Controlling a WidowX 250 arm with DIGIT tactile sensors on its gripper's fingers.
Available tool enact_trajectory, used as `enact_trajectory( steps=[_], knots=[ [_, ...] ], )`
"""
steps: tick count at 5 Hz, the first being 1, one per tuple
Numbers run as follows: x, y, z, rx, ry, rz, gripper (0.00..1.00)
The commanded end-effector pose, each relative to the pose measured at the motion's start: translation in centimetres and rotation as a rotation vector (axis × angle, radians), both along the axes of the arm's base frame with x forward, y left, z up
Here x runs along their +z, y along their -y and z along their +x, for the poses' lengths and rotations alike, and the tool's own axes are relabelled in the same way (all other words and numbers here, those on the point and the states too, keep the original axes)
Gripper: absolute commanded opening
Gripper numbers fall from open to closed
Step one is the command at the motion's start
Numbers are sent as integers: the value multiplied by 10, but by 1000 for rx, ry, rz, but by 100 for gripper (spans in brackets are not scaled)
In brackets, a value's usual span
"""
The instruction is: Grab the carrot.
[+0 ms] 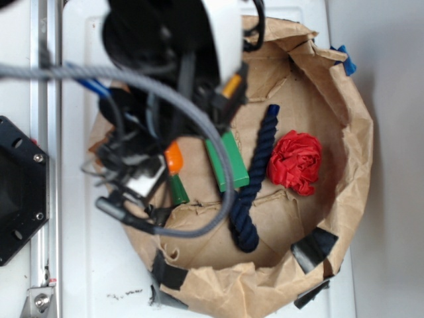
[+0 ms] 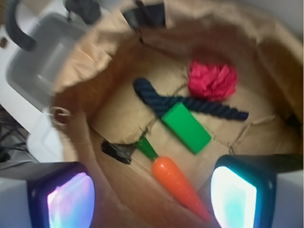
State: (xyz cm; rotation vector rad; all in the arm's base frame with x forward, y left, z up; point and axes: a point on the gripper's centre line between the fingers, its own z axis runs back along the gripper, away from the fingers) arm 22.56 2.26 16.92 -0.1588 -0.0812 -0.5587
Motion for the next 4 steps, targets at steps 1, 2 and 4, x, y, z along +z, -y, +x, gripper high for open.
enact_trajectory(
  steps=[1,2,4],
  knots=[
    [-30,-4,0,-61,-3,22,100],
    [-31,-5,-4,-97,47,8,100],
    [-31,-5,-4,-97,47,8,100]
  ],
)
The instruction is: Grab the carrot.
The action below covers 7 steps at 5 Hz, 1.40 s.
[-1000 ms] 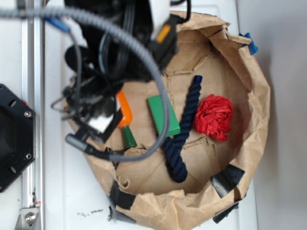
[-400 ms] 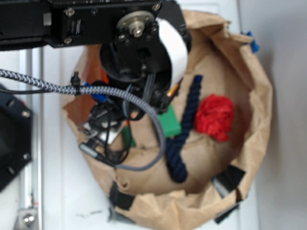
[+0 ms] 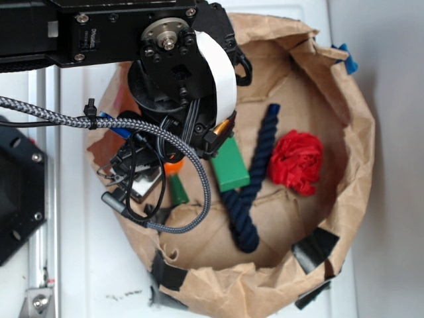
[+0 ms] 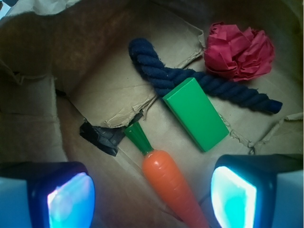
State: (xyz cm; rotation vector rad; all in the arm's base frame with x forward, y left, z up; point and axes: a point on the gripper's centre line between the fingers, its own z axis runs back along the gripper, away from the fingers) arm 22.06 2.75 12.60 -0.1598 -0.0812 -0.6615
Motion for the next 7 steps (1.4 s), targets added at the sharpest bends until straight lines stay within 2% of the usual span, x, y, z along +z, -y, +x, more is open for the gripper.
enact_trajectory(
  steps=[1,3,5,7],
  knots=[
    [12,0,1,6,39,4,100],
    [1,2,2,-16,24,20,100],
    [-8,0,13,-15,-4,9,100],
    [-41,-14,27,-34,-46,63,100]
  ],
)
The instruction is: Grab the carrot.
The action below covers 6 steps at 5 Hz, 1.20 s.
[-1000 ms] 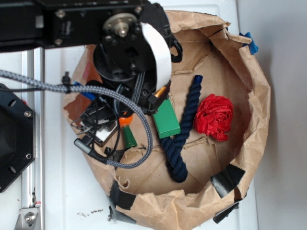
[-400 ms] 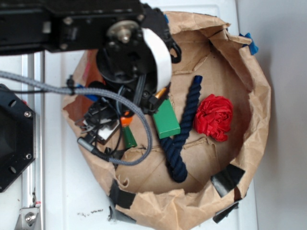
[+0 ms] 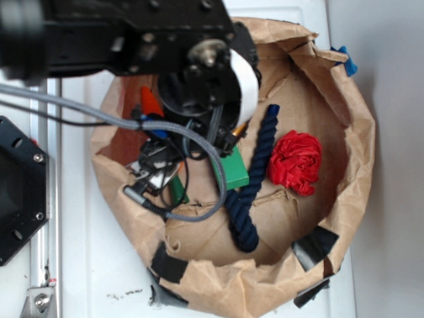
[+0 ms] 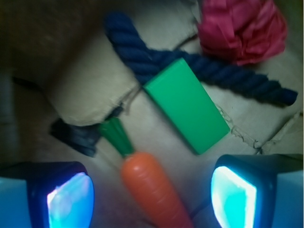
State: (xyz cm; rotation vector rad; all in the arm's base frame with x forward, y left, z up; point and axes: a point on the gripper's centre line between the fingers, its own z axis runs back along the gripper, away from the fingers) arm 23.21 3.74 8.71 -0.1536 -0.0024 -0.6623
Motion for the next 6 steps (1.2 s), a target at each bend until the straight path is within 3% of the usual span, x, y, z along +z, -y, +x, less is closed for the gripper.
enact_trajectory(
  steps=[1,4,6],
  knots=[
    [-7,-7,15,-47,17,35,100],
    [43,-16,38,0,96,-76,100],
    [25,-11,25,-41,73,-30,100]
  ],
)
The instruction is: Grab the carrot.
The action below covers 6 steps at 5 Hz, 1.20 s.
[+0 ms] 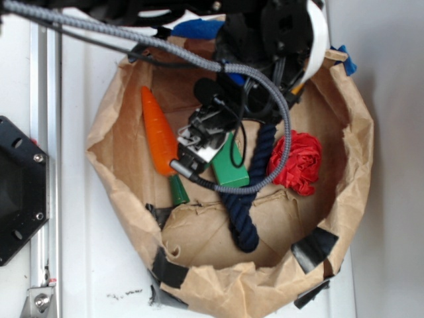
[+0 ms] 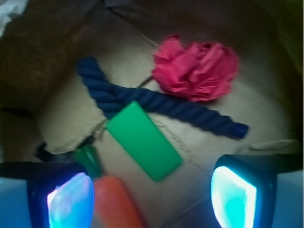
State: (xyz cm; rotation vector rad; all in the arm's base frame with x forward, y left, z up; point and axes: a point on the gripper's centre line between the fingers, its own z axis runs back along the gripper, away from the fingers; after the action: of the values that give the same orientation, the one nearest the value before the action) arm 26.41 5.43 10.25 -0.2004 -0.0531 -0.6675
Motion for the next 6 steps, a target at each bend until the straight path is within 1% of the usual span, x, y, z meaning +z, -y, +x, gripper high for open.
enact_trajectory(
  steps=[1,3,5,6],
  knots=[
    [-1,11,-20,-74,27,51,100],
    [-22,9,-28,-82,-8,94,100],
    [-37,8,-27,-88,-19,118,100],
    [-44,13,-36,-106,-33,127,100]
  ],
)
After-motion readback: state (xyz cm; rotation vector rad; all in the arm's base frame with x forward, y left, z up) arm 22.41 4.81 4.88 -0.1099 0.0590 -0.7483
